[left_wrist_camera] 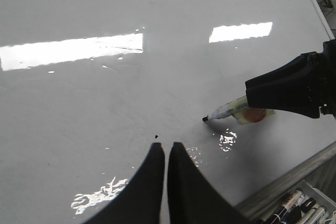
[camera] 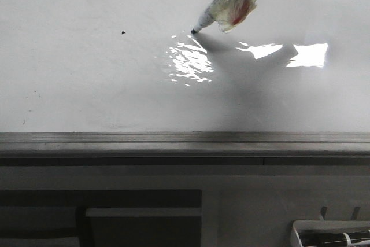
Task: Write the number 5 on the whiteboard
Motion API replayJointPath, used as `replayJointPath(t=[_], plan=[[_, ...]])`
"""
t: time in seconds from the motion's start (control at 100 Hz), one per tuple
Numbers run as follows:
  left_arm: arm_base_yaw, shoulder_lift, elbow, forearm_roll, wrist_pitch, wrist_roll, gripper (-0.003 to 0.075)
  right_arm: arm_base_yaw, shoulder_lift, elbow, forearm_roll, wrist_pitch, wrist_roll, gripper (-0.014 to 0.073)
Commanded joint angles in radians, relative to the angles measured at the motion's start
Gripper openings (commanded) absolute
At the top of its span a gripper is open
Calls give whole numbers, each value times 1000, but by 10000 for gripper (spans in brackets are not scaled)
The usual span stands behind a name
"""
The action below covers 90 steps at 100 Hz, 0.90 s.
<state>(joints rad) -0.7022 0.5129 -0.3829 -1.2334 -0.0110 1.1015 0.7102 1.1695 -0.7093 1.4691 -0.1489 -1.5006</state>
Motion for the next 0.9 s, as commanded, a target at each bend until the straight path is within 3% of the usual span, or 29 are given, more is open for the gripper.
replayJointPath(t=[0.0, 0.26, 0.46, 0.54, 0.61, 0.64, 0.89], plan=[[0, 1, -28, -5, -30, -11, -20, -4, 9, -20, 35, 3, -7, -49], [0, 1, -28, -5, -30, -11, -20, 27, 12, 28, 69, -3, -7, -48], [0, 1, -28, -5, -30, -11, -20, 27, -8, 36, 110, -118, -13, -49], [0, 1, -28, -5, -30, -11, -20, 27, -30, 36, 209, -131, -119, -49], [0, 1, -28, -5, -30, -11, -20, 27, -44, 36, 387, -185, -277, -49], [0, 1, -28, -5, -30, -11, -20, 34, -50, 47, 382, -215, -288, -49], [0, 1, -28, 1, -30, -11, -20, 145, -51, 63, 382, -171, -214, -49]])
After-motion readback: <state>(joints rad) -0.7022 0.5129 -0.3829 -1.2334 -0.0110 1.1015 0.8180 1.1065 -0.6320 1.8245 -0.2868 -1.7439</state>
